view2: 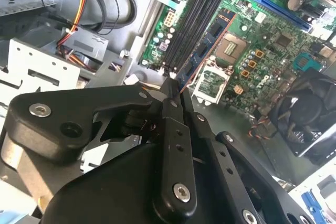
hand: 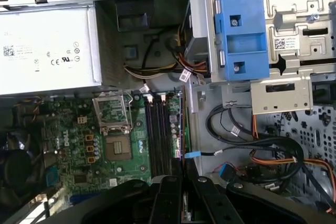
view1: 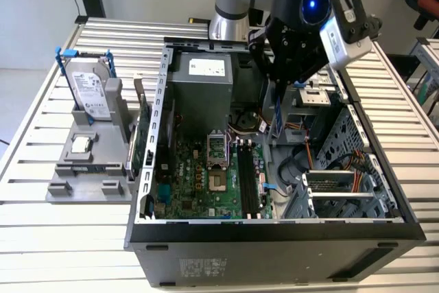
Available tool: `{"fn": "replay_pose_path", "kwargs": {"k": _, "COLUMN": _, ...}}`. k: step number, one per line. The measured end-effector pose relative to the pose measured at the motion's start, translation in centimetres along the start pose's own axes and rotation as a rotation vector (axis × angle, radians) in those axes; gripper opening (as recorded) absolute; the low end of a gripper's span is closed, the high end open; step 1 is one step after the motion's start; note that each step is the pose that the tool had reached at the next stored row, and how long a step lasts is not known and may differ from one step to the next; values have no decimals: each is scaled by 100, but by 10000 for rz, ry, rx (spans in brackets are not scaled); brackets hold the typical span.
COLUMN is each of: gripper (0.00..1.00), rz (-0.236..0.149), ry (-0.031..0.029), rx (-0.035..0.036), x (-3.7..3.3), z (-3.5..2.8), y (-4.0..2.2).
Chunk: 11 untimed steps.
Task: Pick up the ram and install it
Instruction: 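Insert the ram into the slot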
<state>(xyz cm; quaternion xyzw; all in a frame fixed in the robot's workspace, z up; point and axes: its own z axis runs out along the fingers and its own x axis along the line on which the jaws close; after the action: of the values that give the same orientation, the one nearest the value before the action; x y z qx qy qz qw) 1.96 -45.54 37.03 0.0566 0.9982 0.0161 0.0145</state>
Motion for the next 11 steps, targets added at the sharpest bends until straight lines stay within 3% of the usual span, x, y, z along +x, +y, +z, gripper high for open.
{"fn": "replay_pose_path", "kwargs": {"k": 2, "gripper": 0, "rz": 0, "ry": -1, "rx": 7, "x": -3, "z": 19, "y": 0}}
{"fn": "replay_pose_path", "kwargs": {"k": 3, "gripper": 0, "rz": -149, "ry": 1, "rx": 24, "x": -11, "z": 107, "y": -2}}
{"fn": "replay_pose_path", "kwargs": {"k": 4, "gripper": 0, "rz": -626, "ry": 13, "rx": 49, "x": -10, "z": 182, "y": -4}}
{"fn": "replay_pose_path", "kwargs": {"k": 11, "gripper": 0, "rz": -802, "ry": 16, "rx": 77, "x": -8, "z": 227, "y": -6}}
